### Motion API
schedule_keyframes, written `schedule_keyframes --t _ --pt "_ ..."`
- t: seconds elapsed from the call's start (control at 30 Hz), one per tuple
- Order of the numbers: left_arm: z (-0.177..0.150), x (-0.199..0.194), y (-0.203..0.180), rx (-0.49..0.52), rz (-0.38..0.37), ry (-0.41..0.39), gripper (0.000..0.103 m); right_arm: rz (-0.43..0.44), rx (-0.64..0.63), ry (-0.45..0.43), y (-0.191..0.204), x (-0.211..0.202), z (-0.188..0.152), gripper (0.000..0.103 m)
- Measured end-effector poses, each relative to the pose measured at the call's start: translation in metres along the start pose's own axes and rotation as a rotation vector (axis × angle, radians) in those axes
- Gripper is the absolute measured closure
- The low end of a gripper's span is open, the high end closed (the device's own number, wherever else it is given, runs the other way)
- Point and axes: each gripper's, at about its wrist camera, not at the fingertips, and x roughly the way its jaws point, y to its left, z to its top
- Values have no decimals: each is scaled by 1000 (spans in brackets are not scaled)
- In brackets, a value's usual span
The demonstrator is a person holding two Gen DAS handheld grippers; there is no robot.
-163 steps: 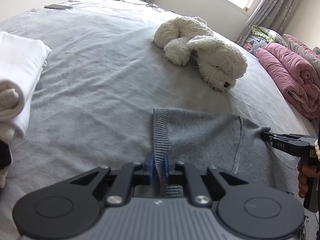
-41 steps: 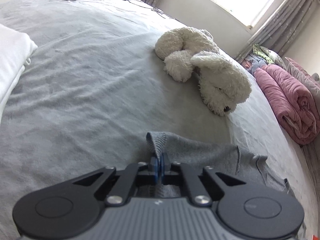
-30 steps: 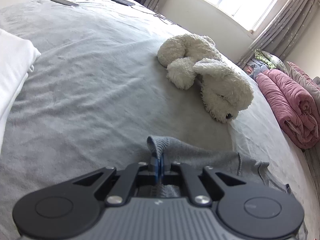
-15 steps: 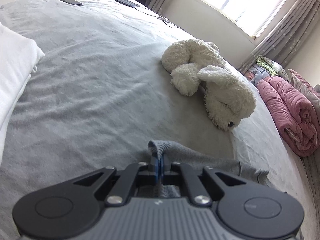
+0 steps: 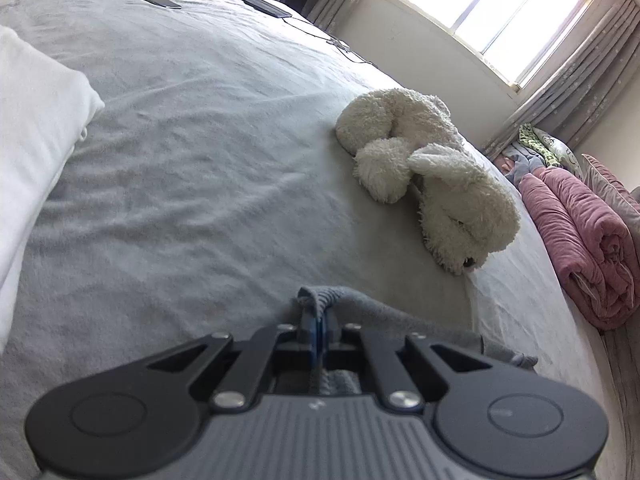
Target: Fold clothes
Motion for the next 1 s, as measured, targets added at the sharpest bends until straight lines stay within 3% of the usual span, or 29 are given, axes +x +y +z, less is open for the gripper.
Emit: schedule_keyframes --t 0.1,0.3,0.63,1.0 --pt "2 -2 2 -14 -6 -3 101 59 30 -29 3 -5 3 98" --pt "5 -5 3 -8 -4 -16 101 98 91 -19 -3 0 1 97" --pt "-1 4 6 8 0 14 101 99 65 -44 -3 -4 1 97" --pt "6 -14 -10 -33 -74 1 101 209 263 -113 -38 -31 -1 97"
